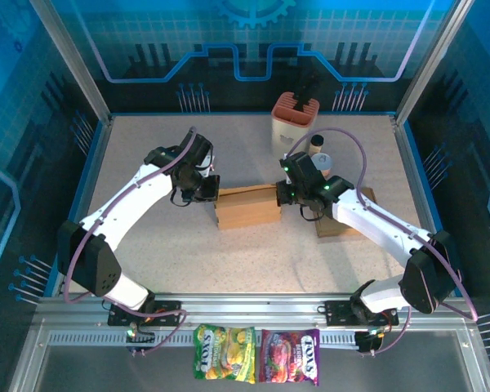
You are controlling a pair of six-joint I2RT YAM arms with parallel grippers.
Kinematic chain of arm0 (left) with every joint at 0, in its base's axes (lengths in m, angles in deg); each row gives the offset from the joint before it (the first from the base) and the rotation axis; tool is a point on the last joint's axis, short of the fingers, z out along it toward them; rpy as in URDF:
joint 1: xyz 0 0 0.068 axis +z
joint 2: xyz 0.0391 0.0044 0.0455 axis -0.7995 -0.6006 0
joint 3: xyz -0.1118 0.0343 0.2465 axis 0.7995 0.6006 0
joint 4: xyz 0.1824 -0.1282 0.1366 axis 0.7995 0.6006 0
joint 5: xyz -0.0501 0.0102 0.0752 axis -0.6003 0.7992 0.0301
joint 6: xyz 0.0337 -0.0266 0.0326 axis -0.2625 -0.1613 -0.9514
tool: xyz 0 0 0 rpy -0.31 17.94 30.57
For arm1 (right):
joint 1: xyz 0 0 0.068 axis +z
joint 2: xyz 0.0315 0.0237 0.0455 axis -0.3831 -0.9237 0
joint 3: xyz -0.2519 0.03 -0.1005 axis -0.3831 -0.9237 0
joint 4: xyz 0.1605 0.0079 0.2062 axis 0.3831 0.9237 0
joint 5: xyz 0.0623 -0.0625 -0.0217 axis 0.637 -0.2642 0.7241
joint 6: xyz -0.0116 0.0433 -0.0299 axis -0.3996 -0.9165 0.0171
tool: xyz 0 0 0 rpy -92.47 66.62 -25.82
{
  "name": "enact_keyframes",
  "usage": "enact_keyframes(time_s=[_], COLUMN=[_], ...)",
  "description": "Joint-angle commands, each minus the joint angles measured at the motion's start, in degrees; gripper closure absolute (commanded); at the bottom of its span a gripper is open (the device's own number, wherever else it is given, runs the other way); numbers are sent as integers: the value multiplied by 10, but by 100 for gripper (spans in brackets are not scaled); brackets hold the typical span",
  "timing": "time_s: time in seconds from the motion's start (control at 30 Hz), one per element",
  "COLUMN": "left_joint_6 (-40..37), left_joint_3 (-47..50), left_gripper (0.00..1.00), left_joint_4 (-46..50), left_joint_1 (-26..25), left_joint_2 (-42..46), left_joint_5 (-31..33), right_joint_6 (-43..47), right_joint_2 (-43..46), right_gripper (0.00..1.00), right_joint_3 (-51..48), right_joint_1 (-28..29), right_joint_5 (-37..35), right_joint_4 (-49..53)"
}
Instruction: Fold the paper box
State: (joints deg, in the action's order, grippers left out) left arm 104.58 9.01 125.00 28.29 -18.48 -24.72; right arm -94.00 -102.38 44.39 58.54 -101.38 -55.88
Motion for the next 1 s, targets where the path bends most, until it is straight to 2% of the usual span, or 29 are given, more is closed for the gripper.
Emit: enact_keyframes(time_s=[0.0, 0.47, 0.97], left_joint_6=[14, -2, -20], left_joint_3=[10, 134, 208], left_gripper=[100, 100, 100], left_joint_4=[-37, -128, -167], left_joint_1=[-4, -11, -52], left_joint_2=[3, 61, 111], left_joint_5=[-17, -7, 61], right_joint_6=[-7, 4, 14], right_joint_2=[-5, 0, 18], right_gripper=[100, 100, 100], right_joint_3=[11, -14, -49], right_joint_1=[9, 11, 18], right_joint_5=[8, 8, -4], right_joint_4=[6, -12, -24])
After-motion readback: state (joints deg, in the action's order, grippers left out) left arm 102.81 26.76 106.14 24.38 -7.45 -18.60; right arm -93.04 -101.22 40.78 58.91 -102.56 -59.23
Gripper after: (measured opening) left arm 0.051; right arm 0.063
